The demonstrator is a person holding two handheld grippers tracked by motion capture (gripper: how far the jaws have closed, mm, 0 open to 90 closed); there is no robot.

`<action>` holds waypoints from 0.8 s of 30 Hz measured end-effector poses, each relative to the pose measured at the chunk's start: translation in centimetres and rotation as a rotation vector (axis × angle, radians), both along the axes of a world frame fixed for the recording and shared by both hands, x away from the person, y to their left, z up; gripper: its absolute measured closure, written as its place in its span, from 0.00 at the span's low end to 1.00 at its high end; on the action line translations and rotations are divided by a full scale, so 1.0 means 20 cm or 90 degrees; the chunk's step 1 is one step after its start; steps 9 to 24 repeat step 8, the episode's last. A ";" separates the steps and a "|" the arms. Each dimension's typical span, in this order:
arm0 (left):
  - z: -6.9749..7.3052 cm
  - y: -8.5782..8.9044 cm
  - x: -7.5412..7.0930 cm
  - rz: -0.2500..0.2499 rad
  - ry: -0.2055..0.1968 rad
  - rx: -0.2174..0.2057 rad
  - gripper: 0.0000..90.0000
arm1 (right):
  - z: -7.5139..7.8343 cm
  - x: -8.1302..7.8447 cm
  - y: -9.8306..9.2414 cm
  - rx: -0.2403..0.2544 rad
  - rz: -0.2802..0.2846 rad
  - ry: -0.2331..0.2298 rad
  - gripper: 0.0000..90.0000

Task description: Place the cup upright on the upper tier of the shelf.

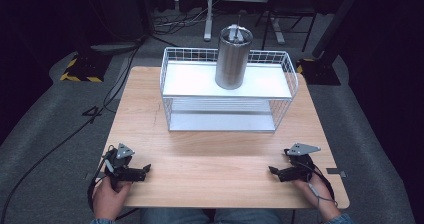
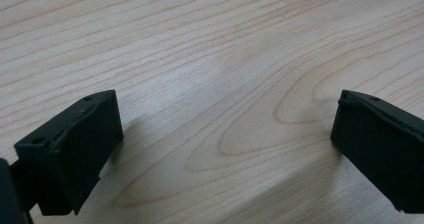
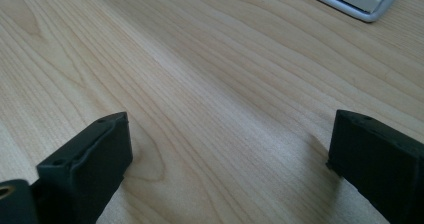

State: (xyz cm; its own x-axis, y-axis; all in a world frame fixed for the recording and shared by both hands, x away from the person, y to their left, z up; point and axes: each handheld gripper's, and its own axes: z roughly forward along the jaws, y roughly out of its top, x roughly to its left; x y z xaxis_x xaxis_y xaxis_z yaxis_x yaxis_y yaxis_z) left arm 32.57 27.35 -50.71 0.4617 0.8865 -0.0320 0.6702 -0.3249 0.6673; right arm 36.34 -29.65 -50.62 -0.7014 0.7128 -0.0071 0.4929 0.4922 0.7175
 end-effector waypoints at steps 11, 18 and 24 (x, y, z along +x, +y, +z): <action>0.00 0.00 0.00 0.000 0.000 0.000 0.01 | 0.00 0.01 0.01 -0.004 -0.018 0.005 0.00; 0.00 0.00 0.00 0.000 0.000 0.000 0.01 | 0.00 0.01 0.01 -0.004 -0.018 0.005 0.00; 0.00 0.00 0.00 0.000 0.000 0.000 0.01 | 0.00 0.01 0.01 -0.004 -0.018 0.005 0.00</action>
